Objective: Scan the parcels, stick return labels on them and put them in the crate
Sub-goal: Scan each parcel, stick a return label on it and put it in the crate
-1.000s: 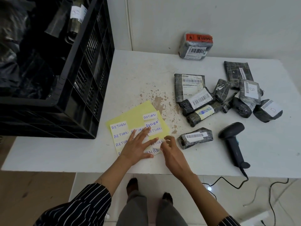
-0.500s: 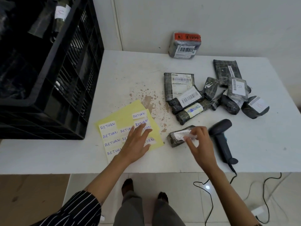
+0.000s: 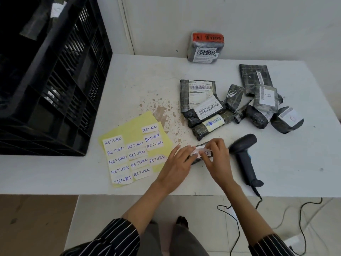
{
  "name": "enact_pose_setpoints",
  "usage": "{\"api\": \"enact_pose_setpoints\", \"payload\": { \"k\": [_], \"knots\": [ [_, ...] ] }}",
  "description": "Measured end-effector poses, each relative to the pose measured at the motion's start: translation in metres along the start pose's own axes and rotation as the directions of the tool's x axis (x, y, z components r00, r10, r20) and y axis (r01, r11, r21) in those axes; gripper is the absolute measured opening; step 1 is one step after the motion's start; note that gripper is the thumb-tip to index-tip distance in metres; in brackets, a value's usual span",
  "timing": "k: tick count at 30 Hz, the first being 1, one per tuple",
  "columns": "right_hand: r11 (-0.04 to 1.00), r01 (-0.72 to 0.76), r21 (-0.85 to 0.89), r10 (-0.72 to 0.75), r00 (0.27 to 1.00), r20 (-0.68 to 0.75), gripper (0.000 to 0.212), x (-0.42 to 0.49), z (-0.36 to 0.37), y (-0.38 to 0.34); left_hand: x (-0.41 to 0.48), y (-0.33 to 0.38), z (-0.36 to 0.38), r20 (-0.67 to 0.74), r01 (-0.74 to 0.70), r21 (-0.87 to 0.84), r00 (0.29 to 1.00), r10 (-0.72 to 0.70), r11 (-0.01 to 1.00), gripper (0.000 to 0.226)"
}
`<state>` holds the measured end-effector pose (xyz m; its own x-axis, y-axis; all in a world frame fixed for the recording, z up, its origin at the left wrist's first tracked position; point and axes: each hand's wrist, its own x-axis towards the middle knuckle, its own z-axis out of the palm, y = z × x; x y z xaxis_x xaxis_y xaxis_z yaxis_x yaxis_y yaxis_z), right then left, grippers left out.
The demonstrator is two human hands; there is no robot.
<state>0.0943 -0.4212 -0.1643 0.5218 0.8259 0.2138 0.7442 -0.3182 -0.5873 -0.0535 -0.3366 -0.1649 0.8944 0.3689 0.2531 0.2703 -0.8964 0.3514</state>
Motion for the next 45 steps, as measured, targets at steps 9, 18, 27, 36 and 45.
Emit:
{"api": "enact_pose_setpoints", "payload": {
  "k": [9, 18, 27, 36, 45],
  "knots": [
    [0.977, -0.182, 0.111, 0.183, 0.983, -0.006, 0.056, 0.000, 0.014, 0.004, -0.005, 0.002, 0.004, -0.055, -0.031, -0.007, 0.998, 0.031, 0.999, 0.028],
    [0.980, -0.116, 0.162, 0.115, 0.993, 0.017, 0.028, 0.002, 0.005, 0.010, -0.003, 0.009, 0.004, -0.052, 0.043, -0.047, 0.998, -0.046, 0.998, 0.039],
    [0.965, -0.251, -0.080, 0.256, 0.965, 0.063, 0.038, -0.017, -0.003, 0.011, -0.003, 0.016, 0.011, 0.057, 0.571, -0.394, 0.797, -0.601, 0.720, 0.061],
    [0.732, -0.488, 0.476, 0.480, 0.865, 0.148, 0.027, -0.036, -0.003, -0.027, 0.017, 0.032, -0.012, 0.271, 0.631, -0.713, 0.651, -0.709, 0.306, 0.025],
    [0.695, -0.357, 0.625, 0.425, 0.904, 0.044, 0.010, -0.012, -0.029, -0.064, 0.034, 0.038, -0.045, 0.047, 0.531, -0.767, 0.608, -0.792, 0.362, 0.014]
  ]
}}
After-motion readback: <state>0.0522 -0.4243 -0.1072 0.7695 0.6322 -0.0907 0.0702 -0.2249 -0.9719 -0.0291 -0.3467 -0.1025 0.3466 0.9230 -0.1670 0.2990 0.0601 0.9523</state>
